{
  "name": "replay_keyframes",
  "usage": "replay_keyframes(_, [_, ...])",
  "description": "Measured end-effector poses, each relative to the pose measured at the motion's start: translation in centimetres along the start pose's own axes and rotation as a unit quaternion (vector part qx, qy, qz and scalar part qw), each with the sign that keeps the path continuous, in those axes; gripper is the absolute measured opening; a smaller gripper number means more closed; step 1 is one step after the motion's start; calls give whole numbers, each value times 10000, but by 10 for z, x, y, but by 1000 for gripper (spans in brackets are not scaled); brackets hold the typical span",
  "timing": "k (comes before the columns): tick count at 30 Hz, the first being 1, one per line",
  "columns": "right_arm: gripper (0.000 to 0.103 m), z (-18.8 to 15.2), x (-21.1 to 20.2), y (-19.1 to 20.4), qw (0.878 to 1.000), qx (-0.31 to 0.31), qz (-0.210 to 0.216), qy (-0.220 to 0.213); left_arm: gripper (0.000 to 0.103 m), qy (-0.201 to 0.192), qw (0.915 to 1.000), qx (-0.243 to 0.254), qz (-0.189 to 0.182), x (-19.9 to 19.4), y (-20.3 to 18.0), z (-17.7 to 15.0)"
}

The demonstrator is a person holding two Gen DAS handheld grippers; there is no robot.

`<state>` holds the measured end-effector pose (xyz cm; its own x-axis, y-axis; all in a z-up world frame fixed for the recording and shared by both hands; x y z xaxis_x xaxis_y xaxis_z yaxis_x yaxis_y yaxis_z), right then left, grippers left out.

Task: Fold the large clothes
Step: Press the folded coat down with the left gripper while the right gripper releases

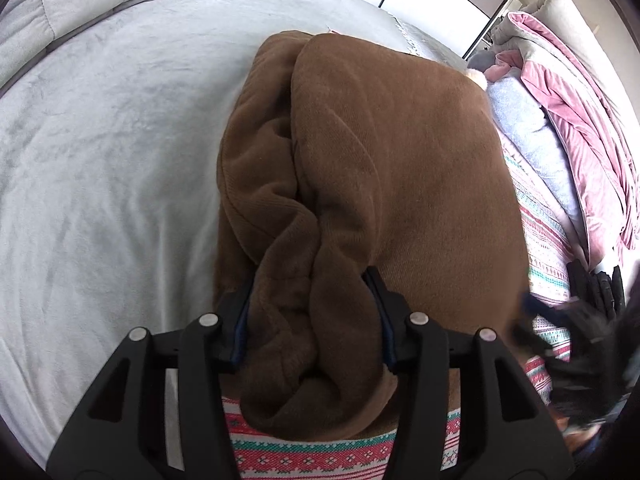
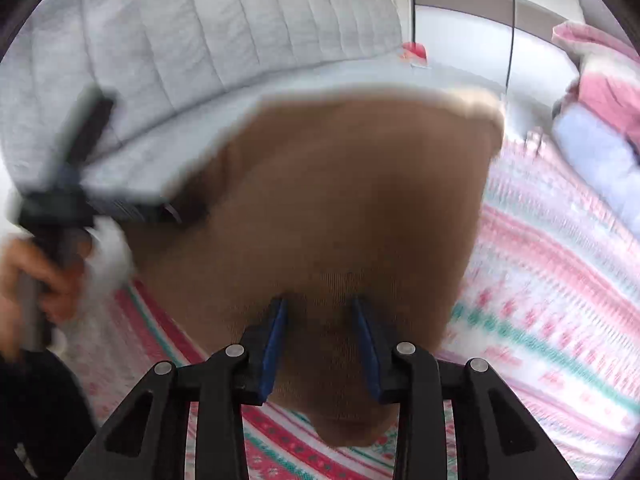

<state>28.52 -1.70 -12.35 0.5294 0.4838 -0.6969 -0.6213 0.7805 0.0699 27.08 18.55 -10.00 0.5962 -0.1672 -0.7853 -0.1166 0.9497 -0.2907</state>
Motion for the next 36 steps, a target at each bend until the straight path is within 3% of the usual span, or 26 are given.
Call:
replay_keyframes(2, [35,-7,1,-3,9996,43,23,-267,54,17,10000,-62,-57,-2,3,1])
replay_keyframes(5, [35,-10,1,-14,9979,450,379,-283,56,86,9986,-452,-279,-14,12,1])
replay_keyframes(8, [35,-12,2,-20,9964,591,575,-191,58,-145,9987,-459,-185,-30,17,4])
replay_keyframes(12, [35,-7,5,-18,9966,630,508,-119,58,-685,9953,-680,89,-51,23,13])
replay_keyframes(16, [35,-7,4,-11,9967,699,405,-128,59,-1221,9892,-690,-418,-79,13,19])
replay_keyframes(18, [35,-5,4,-9,9967,716,345,-141,61,-1357,9880,-415,-611,-85,-4,21])
replay_keyframes(23, [35,-6,5,-6,9970,718,230,-186,61,-1061,9935,-90,-406,-56,-30,28])
replay_keyframes(28, [35,-7,2,-4,9966,778,209,-153,61,-459,9984,-300,156,-5,-26,36])
replay_keyframes(29, [35,-7,1,-4,9966,784,207,-137,62,-239,9980,-391,431,9,-19,37])
replay_keyframes(31, [35,-4,-1,-5,9967,758,266,-65,64,58,9980,-553,291,26,-12,35])
replay_keyframes(34, [36,9,-11,-6,9986,432,301,-30,64,155,9972,-719,105,27,-7,36])
replay_keyframes(36, [39,30,-25,-12,9993,23,-168,-340,64,172,9975,-675,124,27,-7,35])
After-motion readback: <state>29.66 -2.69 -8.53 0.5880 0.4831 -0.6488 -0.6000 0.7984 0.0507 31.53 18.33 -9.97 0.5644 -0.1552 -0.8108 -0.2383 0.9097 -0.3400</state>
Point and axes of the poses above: each gripper's, at about its wrist camera, not at the fingertips, and x roughly the way its jaws point, y to its left, z to its top, the point moved 4 cm from there along x, roughly the way its jaws point, and after that the axes turned 4 degrees about z, right-handed, at the moved point
